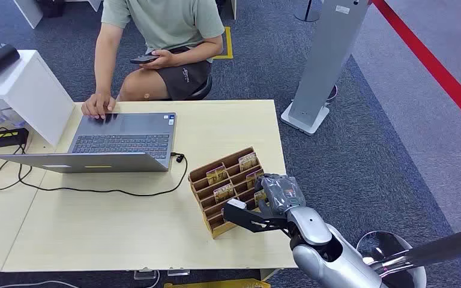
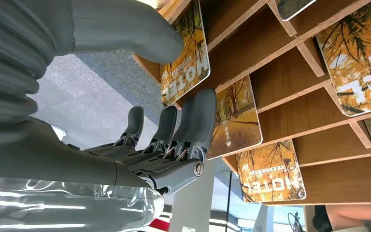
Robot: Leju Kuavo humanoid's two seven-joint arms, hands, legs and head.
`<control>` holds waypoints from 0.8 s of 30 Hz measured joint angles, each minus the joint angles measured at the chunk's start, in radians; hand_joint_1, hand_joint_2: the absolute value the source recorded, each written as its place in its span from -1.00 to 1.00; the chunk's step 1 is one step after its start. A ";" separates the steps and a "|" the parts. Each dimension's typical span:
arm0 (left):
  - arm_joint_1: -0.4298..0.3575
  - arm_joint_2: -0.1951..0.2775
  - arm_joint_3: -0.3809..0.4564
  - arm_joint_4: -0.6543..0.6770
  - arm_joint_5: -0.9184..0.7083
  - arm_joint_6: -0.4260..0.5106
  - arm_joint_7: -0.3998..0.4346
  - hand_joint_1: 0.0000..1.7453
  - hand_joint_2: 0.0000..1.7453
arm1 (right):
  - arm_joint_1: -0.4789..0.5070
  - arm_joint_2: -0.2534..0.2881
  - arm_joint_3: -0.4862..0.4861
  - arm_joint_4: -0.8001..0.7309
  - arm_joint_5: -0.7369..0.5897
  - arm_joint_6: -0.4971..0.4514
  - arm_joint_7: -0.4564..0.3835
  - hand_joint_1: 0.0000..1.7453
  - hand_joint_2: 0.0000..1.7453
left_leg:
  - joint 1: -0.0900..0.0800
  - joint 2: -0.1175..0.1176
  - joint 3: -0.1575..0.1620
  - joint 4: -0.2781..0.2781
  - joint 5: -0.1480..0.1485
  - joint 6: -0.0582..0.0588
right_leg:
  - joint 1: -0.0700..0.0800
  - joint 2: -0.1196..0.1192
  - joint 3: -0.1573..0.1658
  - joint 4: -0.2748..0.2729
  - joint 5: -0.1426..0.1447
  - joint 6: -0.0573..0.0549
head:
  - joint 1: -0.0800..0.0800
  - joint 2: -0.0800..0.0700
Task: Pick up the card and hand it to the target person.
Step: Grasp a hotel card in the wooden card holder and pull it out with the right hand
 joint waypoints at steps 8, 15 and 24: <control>0.000 0.000 0.000 0.000 0.002 0.000 0.000 -1.00 -1.00 | -0.001 0.005 0.001 0.018 -0.003 -0.003 0.000 0.11 1.00 | 0.000 0.000 0.000 0.000 0.000 0.000 | 0.000 0.000 0.000 0.000 0.000 0.000 | 0.000 0.000; 0.000 0.000 0.000 0.000 0.002 0.000 0.000 -1.00 -1.00 | -0.002 0.009 0.001 0.030 -0.008 -0.008 -0.001 0.83 1.00 | 0.000 0.000 0.000 0.000 0.000 0.000 | 0.000 0.000 0.000 0.000 0.000 0.000 | 0.000 0.000; 0.000 -0.001 0.000 0.000 0.001 0.006 0.000 -1.00 -1.00 | -0.003 0.010 0.001 0.032 -0.008 -0.015 -0.002 1.00 1.00 | 0.000 0.000 0.001 0.000 0.000 0.000 | 0.000 0.000 0.000 0.000 0.000 0.000 | 0.000 0.000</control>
